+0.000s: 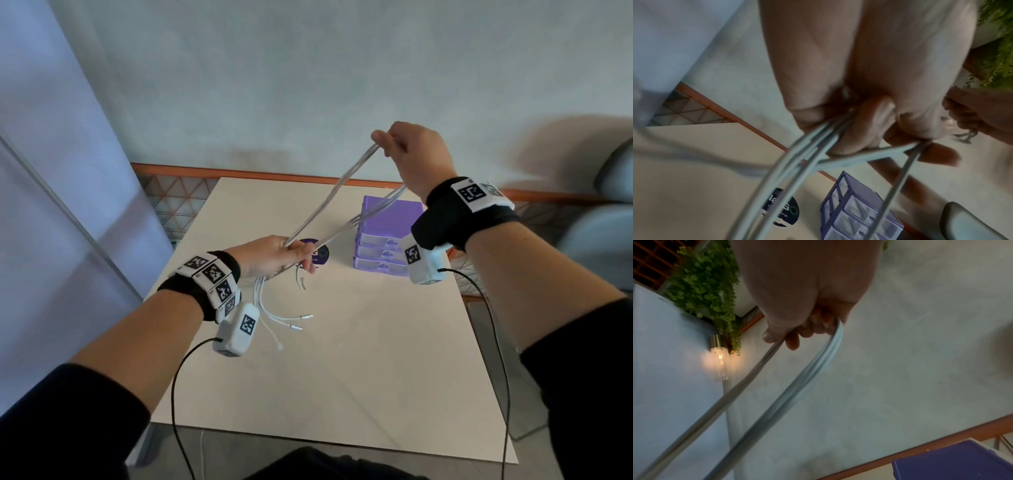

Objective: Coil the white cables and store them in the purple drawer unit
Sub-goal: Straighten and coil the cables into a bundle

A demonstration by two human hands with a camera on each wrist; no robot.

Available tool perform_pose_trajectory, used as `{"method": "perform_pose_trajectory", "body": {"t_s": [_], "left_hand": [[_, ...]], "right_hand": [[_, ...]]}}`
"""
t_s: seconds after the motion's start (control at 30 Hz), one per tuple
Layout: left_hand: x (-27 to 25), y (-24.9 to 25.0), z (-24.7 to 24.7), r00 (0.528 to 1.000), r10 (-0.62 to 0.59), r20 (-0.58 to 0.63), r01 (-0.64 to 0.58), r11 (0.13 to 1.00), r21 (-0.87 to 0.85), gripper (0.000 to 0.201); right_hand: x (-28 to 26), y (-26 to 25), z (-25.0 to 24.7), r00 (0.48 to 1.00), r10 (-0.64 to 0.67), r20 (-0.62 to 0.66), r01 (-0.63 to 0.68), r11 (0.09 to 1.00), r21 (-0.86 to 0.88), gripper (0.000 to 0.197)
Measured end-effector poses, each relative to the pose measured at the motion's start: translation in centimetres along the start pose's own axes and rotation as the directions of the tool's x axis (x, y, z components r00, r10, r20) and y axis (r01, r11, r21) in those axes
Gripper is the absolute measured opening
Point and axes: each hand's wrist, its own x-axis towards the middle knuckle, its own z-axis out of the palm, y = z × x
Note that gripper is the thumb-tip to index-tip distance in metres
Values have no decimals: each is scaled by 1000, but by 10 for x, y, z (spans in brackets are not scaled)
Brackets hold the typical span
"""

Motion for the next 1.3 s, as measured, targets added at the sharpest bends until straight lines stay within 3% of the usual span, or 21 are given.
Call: {"method": "perform_pose_trajectory", "body": {"t_s": [0.1,0.2,0.27,0.37,0.43,0.5,0.6,0.7,0.83,0.97,1.07,1.17,1.3], "left_hand": [[-3,-8,1,996,-49,68,54,996,-70,49],[-5,-19,6,992,-117,55,122,987,-108,56],[-5,-26,8,988,-154,29,156,983,-98,60],[-6,-36,6,974,-217,-68,214,976,-50,61],[-7,-42,2,959,-258,-115,248,964,-93,58],[-7,-46,-2,950,-283,-130,254,946,-203,55],[-7,-48,-5,950,-284,-130,236,926,-296,53],[-5,-51,-3,958,-273,-88,228,911,-344,54],[-2,-51,0,966,-252,-53,213,898,-385,56],[3,-51,14,962,-257,-94,231,947,-224,60],[6,-55,25,954,-277,-116,256,952,-166,60],[5,-57,31,961,-259,-99,234,949,-210,59],[6,-57,36,970,-226,-85,204,956,-211,61]], "right_hand": [[2,9,-6,998,-3,-66,-2,997,-78,50],[10,10,-17,990,-81,-115,50,966,-253,47],[16,8,-22,982,-74,-176,28,967,-252,46],[24,4,-28,976,103,-192,-110,994,-26,44],[31,6,-29,970,231,-71,-215,958,189,30],[38,7,-31,950,310,42,-300,862,409,25],[40,10,-36,964,246,104,-267,895,358,26],[37,15,-38,989,143,50,-150,901,407,20],[31,20,-28,948,263,180,-312,646,697,9],[38,14,-29,864,393,314,-487,493,721,17],[45,8,-37,865,354,355,-497,519,695,22],[45,10,-37,894,341,291,-444,586,678,41],[45,12,-29,919,344,191,-383,672,634,39]]}}
